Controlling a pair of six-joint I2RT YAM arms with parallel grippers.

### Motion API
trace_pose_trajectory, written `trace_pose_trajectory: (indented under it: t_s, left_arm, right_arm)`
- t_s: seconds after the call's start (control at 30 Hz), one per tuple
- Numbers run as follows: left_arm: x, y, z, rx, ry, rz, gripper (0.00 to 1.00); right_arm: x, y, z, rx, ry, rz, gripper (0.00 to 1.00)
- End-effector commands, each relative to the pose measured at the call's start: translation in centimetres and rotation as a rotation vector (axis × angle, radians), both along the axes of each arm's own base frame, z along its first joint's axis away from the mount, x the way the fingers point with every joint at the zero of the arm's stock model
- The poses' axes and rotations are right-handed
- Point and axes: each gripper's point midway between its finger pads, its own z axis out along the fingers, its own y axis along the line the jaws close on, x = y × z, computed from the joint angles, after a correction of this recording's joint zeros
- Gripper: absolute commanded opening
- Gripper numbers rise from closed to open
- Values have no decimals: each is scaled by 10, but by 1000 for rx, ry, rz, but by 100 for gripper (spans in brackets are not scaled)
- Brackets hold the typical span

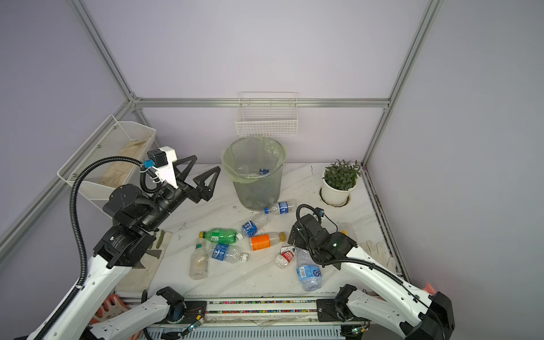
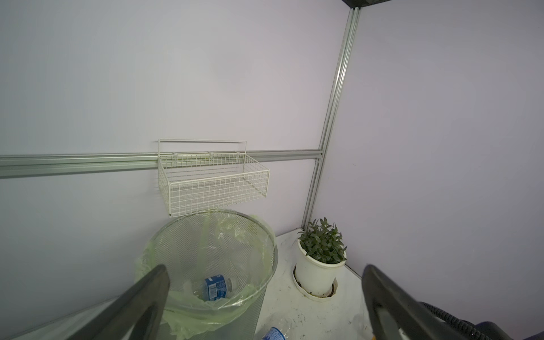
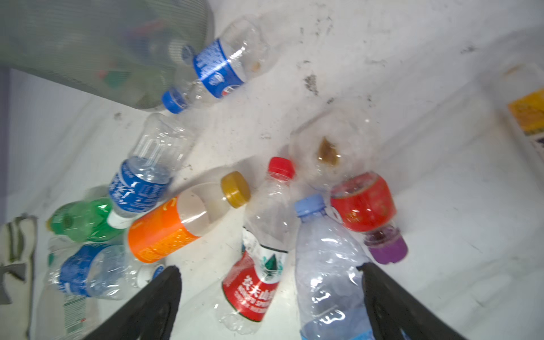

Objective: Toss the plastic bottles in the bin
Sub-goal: 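Open the left gripper to drop the clear bottle into the wastebasket, then lower the right gripper onto the light-blue-capped water bottle while the left arm draws back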

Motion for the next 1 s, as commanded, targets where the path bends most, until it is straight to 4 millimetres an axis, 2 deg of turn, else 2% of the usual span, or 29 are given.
trace_pose_trajectory:
  t_s: [0.0,0.13,0.23,0.47,0.67,0.77,0.97]
  left_arm:
    - [1,3,-21,38,23,23,100]
    - [0,4,-33,50,46,24,100]
    - [-2,6,-41,50,65,29,100]
    - [-6,11,-55,56,96,42,100]
    - [-9,15,-62,58,105,52,100]
    - [-11,17,-64,60,110,60,100]
    - [-15,21,-65,65,108,68,100]
  right_arm:
    - [-26,-29,-26,-114,130,-49,97]
    - [-41,-37,-35,-158,197,-13,97]
    - [-44,-30,-36,-147,199,57,97]
    - [-45,-27,-53,-238,289,107,97]
    - [-41,-23,-55,-238,292,102,97]
    - [-37,-15,-58,-224,302,124,97]
    - [-35,0,-83,-213,352,152,97]
